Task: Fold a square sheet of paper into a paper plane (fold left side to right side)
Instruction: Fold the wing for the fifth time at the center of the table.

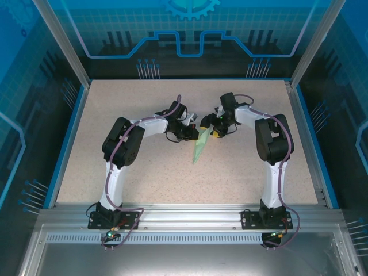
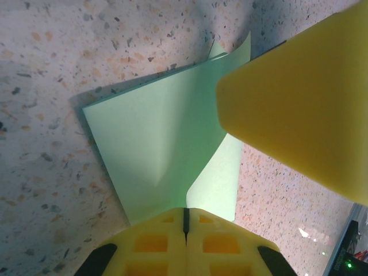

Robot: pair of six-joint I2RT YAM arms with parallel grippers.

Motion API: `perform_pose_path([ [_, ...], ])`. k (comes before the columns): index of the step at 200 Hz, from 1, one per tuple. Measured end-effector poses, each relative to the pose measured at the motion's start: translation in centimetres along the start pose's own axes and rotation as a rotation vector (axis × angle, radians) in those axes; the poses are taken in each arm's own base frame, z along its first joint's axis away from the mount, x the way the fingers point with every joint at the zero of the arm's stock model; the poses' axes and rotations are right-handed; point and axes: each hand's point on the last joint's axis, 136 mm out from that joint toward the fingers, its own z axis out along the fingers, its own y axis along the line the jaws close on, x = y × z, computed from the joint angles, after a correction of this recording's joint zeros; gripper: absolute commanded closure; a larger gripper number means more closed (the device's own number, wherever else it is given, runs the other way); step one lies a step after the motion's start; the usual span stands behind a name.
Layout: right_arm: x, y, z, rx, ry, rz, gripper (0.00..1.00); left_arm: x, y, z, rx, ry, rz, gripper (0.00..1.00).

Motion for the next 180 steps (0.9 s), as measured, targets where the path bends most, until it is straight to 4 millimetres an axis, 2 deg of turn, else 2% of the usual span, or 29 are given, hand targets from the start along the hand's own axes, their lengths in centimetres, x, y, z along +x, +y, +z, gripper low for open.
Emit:
perform_pose_path([
  [105,0.0,0.2,-0.1,-0.007,0.000,-0.009,0.31,0.3,0.8,0.6,-0.016,0.008,-0.011,0.97],
  [154,-0.5,1.1,-0.2,-0.044,-0.017,-0.032,0.30,0.4,0.9,0.7,-0.015,0.005,-0.009,0.96],
  [180,-0.6,1.8,-1.1,-0.060,-0.035,-0.045,0.30,0.4,1.0,0.7,-0.013,0.004,-0.007,0.97],
])
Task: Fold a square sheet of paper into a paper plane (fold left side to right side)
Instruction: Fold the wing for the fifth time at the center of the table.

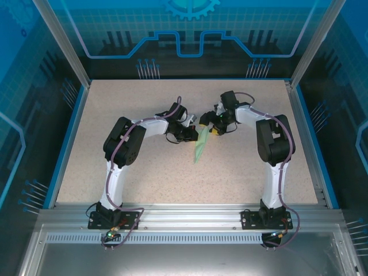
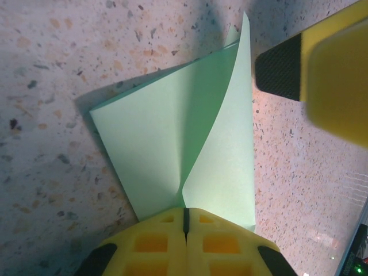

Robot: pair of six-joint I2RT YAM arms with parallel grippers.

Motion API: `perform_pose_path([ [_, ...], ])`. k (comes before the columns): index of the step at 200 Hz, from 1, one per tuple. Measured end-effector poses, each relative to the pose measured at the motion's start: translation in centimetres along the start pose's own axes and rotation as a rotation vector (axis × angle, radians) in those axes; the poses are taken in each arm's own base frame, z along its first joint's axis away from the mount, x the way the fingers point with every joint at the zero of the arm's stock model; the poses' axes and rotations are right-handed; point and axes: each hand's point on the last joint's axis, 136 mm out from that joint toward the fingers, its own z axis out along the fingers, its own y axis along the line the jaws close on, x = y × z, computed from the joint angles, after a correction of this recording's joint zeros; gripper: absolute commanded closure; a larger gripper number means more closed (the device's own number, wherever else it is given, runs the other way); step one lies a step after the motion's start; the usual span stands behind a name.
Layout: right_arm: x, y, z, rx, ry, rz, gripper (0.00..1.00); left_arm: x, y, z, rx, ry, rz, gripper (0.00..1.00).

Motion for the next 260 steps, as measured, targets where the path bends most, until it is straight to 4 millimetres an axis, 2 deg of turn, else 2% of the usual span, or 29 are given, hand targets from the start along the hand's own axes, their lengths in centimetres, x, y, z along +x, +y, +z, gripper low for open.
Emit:
perform_pose_path([
  [14,-0.1,0.5,-0.8,-0.010,-0.016,-0.009,0.32,0.0,0.0,0.0,0.000,-0.001,0.000,0.96],
  [37,-0.1,1.4,-2.2,-0.029,-0.041,-0.035,0.47,0.0,0.0,0.0,0.001,-0.001,0.001,0.96],
  [57,0.1,2.1,-3.0,-0.047,-0.047,-0.044,0.53,0.0,0.0,0.0,0.001,-0.002,0.001,0.97],
  [95,1.9,1.5,-2.1,-0.044,-0.003,-0.011,0.52,-0.1,0.0,0.0,0.001,-0.003,0.002,0.97],
  [151,3.9,2.2,-0.1,-0.037,0.057,-0.007,0.51,-0.1,-0.1,0.0,0.002,-0.002,0.003,0.97],
  [260,4.1,2.0,0.5,-0.019,0.087,0.025,0.53,0.0,0.0,0.0,0.001,-0.002,-0.004,0.97],
])
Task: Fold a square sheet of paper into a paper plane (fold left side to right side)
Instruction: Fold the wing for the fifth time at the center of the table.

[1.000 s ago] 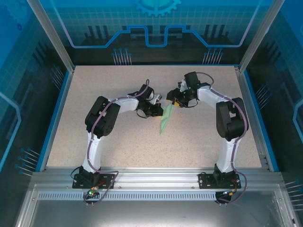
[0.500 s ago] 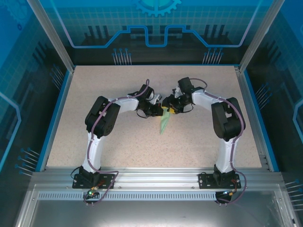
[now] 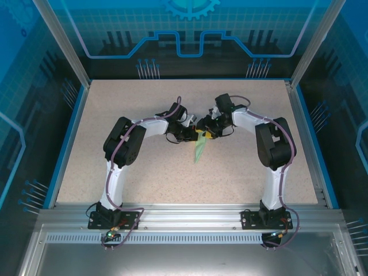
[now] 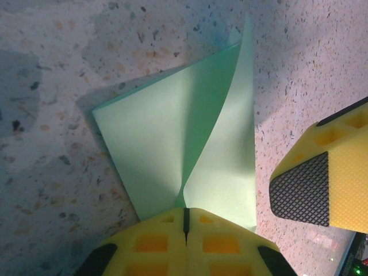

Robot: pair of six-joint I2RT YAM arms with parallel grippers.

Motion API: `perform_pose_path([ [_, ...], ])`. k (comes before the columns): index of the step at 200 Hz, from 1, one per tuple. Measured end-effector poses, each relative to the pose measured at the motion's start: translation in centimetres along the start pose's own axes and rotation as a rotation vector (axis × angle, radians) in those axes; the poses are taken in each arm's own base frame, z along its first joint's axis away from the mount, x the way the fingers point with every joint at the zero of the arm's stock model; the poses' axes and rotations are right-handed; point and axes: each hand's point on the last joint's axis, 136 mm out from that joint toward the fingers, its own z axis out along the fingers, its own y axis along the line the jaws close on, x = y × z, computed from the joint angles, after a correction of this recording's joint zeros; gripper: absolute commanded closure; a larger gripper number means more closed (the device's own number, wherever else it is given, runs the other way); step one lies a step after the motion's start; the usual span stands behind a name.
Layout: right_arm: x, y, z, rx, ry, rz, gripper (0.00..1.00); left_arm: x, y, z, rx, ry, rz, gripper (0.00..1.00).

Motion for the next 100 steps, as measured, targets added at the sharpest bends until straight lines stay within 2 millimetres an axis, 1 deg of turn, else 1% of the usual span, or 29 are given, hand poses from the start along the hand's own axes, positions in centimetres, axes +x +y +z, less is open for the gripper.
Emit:
perform_pose_path([
  [73,-0.2,-0.1,-0.1,-0.045,-0.031,-0.011,0.57,0.0,0.0,0.0,0.000,0.000,0.001,0.97],
  [85,-0.1,-0.5,-0.2,-0.053,-0.038,-0.007,0.61,0.0,0.0,0.0,0.000,0.000,0.001,0.97],
  [100,0.1,-1.2,-0.5,-0.059,-0.046,0.007,0.68,0.0,0.0,0.0,0.000,0.000,0.001,0.97],
])
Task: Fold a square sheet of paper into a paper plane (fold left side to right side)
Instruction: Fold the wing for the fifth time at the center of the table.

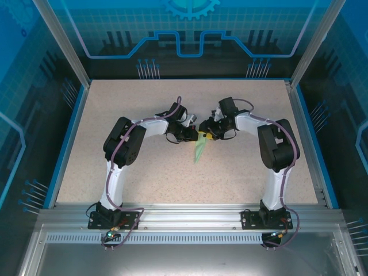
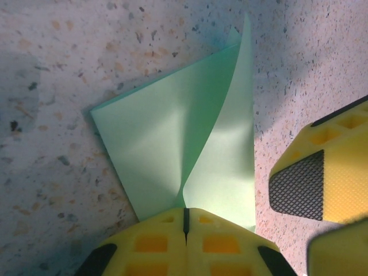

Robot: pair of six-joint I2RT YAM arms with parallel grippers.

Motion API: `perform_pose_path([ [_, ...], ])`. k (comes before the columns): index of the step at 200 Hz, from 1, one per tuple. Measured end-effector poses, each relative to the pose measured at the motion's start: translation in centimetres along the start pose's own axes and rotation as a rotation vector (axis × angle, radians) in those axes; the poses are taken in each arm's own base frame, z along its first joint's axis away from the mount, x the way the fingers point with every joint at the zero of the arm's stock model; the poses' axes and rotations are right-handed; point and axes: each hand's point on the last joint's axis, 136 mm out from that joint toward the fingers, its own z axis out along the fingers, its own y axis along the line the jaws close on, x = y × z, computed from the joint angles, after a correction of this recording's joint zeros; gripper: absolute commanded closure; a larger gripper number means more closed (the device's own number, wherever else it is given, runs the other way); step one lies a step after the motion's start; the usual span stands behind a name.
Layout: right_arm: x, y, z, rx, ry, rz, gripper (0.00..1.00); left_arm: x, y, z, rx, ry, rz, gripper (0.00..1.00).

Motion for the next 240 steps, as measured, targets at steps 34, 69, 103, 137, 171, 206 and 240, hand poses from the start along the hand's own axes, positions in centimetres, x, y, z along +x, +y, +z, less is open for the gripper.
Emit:
perform_pose_path([
  [34,0.2,-0.5,-0.8,-0.016,-0.015,0.007,0.84,0.0,0.0,0.0,0.000,0.000,0.000,0.97],
  [69,0.4,-0.3,-0.6,-0.018,-0.011,-0.001,0.93,0.0,0.0,0.0,0.000,0.000,0.000,0.97],
  [103,0.9,-0.3,-0.3,-0.006,0.001,-0.004,0.94,0.0,0.0,0.0,0.000,0.000,0.000,0.97],
  [137,1.4,-0.5,0.0,0.013,0.012,0.000,0.94,0.0,0.0,0.0,0.000,0.000,0.000,0.97],
  [171,1.7,-1.3,0.7,0.035,0.029,0.010,0.94,0.0,0.0,0.0,0.000,0.000,0.000,0.97],
  [206,1.7,-2.0,1.2,0.056,0.044,0.023,0.94,0.0,0.0,0.0,0.000,0.000,0.000,0.97],
  [240,1.7,-2.0,1.3,0.059,0.043,0.019,0.93,0.0,0.0,0.0,0.000,0.000,0.000,0.98],
])
